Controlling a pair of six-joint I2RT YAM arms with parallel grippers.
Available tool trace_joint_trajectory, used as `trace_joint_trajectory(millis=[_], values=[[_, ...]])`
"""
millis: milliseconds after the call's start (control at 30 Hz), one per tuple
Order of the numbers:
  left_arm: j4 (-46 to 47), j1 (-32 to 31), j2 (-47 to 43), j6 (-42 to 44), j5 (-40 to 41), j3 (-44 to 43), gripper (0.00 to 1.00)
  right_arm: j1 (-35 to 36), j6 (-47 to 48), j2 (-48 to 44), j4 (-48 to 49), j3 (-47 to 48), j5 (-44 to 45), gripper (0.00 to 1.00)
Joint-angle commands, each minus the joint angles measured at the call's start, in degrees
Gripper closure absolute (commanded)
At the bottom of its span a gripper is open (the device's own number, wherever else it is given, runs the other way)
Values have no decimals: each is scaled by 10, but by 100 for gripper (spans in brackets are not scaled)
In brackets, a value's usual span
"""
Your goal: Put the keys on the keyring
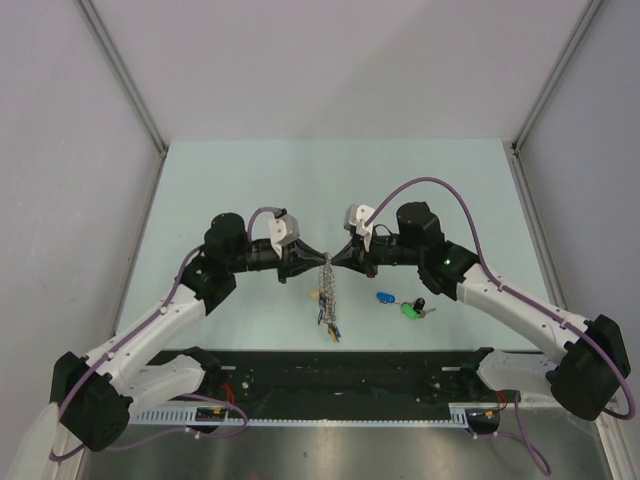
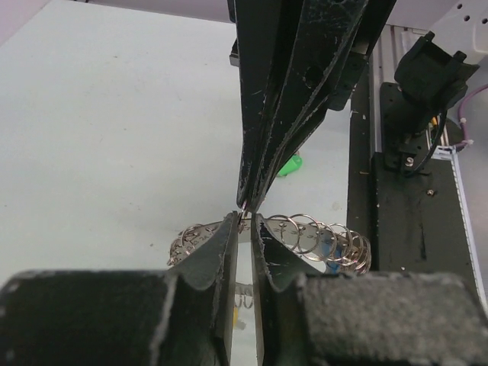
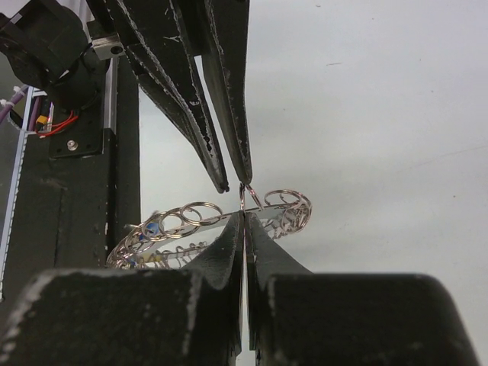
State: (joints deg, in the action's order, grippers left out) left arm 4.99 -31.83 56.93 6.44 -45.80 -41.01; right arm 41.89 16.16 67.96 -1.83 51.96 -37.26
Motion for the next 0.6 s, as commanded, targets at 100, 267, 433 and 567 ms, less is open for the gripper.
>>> trace_joint_trajectory(millis=[100,267,433,567], values=[[1,3,6,-16,-34,-18,84,3,5,-6,47,11,-13,100],[-7,3,18,-17,-50,-24,84,3,5,-5,46,12,-16,100],[-23,0,31,-14,-41,-33,79,4,4,-6,48,12,-20,100],[-31,0,32,-13,-16,-35,75,3,5,-6,46,11,-23,100]])
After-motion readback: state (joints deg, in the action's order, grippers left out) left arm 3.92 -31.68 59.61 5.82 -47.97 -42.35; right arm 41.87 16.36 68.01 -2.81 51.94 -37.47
